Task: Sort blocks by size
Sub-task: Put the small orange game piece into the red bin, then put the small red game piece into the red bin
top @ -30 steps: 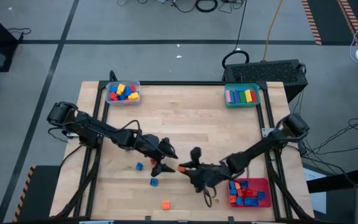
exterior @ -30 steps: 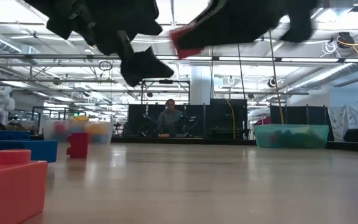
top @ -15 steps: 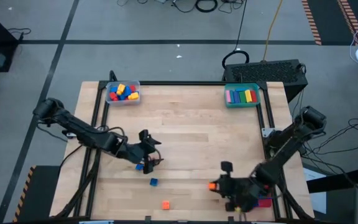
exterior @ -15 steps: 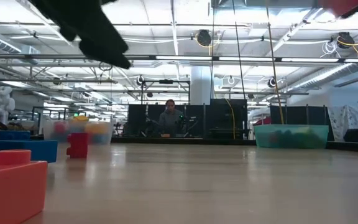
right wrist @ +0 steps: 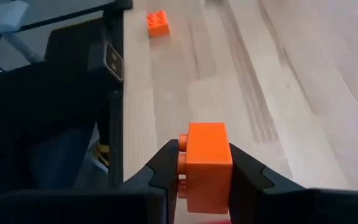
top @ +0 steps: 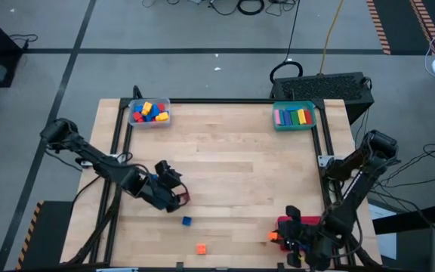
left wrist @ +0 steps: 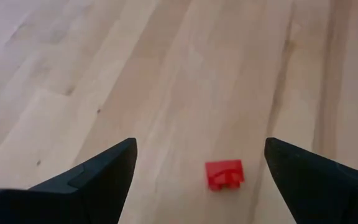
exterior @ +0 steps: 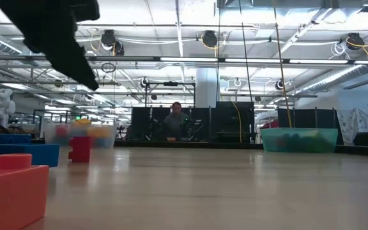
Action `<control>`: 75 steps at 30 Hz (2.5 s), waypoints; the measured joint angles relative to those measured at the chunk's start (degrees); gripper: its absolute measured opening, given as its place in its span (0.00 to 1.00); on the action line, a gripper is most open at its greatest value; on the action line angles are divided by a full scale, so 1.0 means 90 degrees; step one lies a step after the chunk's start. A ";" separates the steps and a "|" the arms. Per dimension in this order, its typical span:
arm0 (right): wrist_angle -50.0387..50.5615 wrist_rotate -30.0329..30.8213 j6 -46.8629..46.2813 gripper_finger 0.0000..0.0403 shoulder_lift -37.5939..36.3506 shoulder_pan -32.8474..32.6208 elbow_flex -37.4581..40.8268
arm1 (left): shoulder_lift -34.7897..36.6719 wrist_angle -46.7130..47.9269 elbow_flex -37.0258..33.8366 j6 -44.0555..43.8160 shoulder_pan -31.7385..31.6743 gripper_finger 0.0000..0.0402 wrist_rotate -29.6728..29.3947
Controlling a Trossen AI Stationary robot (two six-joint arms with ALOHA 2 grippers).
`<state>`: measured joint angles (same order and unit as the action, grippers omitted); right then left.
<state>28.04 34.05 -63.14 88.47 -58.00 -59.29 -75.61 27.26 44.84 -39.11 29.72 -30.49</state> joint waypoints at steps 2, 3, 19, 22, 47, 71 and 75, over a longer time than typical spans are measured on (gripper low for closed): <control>0.0175 -0.0158 -0.0281 0.20 0.0000 -0.0079 0.0000 | 0.0000 0.0019 0.0000 0.0047 0.0113 0.88 -0.0068; 0.0282 -0.0247 -0.0460 0.20 0.0000 -0.0117 0.0000 | 0.0000 0.0023 0.0000 0.0073 0.0164 0.88 -0.0132; 0.1662 -0.1878 -0.3019 0.21 0.0005 -0.0299 0.0000 | 0.0000 0.0031 -0.0014 0.0224 0.0302 0.88 -0.0617; 0.1530 -0.1794 -0.3098 0.26 0.0007 -0.0318 0.0000 | 0.0000 0.0175 -0.0024 0.0263 0.0357 0.88 -0.0531; 0.2666 -0.0777 -0.5047 0.40 0.0010 -0.0316 0.0005 | -0.0924 -0.2434 -0.1103 0.0815 0.0407 0.88 -0.0659; 0.2012 -0.0089 -0.4559 0.40 0.0010 -0.0318 0.0005 | -0.1974 -0.2799 -0.1103 0.0006 0.0191 0.59 -0.0407; 0.1836 0.0238 -0.4509 0.40 0.0010 -0.0316 0.0005 | -0.1962 -0.2851 -0.1095 0.0073 0.0088 0.35 -0.0102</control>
<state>44.57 36.19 -103.72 88.55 -60.84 -59.24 -93.27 1.60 34.98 -38.45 30.52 -31.41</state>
